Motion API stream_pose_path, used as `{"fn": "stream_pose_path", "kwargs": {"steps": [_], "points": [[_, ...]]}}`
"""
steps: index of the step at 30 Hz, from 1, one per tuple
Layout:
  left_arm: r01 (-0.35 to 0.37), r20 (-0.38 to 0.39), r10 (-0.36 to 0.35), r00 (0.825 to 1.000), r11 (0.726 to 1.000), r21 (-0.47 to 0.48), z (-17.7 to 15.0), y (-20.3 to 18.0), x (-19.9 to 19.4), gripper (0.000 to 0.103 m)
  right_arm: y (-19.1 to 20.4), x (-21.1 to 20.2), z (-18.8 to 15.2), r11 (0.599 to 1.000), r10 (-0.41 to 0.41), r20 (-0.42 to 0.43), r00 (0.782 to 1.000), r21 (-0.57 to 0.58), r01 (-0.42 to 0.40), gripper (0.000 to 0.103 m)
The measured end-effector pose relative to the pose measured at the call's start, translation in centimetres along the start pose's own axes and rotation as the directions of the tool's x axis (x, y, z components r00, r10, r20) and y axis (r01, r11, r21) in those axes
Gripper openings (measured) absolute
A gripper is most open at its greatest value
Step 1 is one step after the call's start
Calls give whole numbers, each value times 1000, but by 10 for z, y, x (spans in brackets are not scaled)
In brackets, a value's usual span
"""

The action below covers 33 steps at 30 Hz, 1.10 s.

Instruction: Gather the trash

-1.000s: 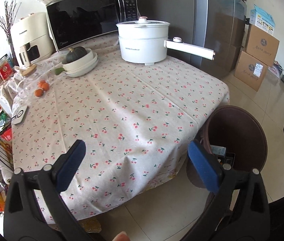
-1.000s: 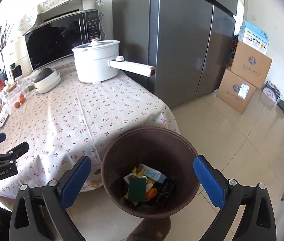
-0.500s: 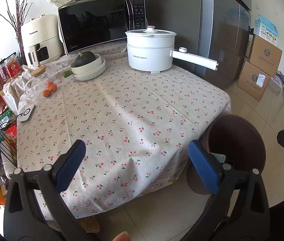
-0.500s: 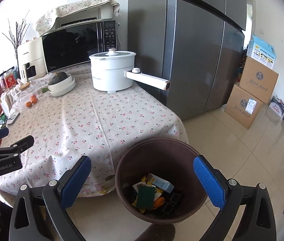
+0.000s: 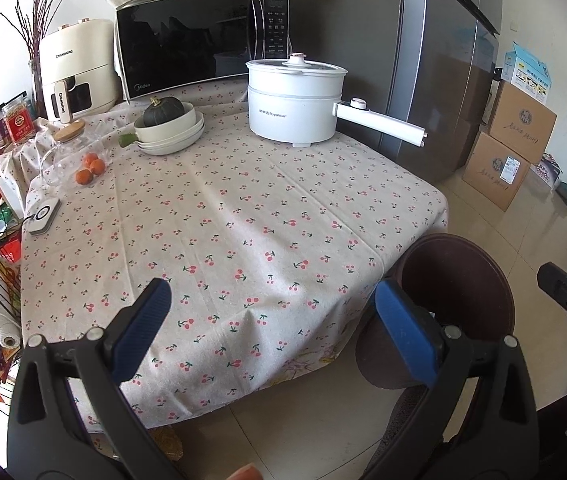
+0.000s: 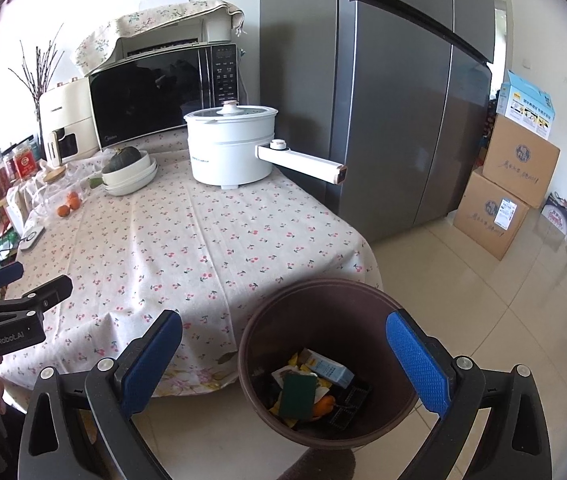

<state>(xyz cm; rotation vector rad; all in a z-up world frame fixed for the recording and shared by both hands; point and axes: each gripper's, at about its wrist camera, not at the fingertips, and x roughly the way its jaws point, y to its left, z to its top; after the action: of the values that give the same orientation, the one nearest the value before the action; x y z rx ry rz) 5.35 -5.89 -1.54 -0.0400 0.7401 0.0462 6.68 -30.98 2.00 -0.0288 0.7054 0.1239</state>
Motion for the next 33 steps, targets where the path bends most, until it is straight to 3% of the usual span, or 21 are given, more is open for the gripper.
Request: {"fn": "stream_pose_path", "kwargs": {"steps": [33], "points": [[43, 3, -43, 999, 999, -4, 0, -2, -5, 102, -4, 1, 0, 1000, -7, -8, 1000, 26, 7, 103]]}}
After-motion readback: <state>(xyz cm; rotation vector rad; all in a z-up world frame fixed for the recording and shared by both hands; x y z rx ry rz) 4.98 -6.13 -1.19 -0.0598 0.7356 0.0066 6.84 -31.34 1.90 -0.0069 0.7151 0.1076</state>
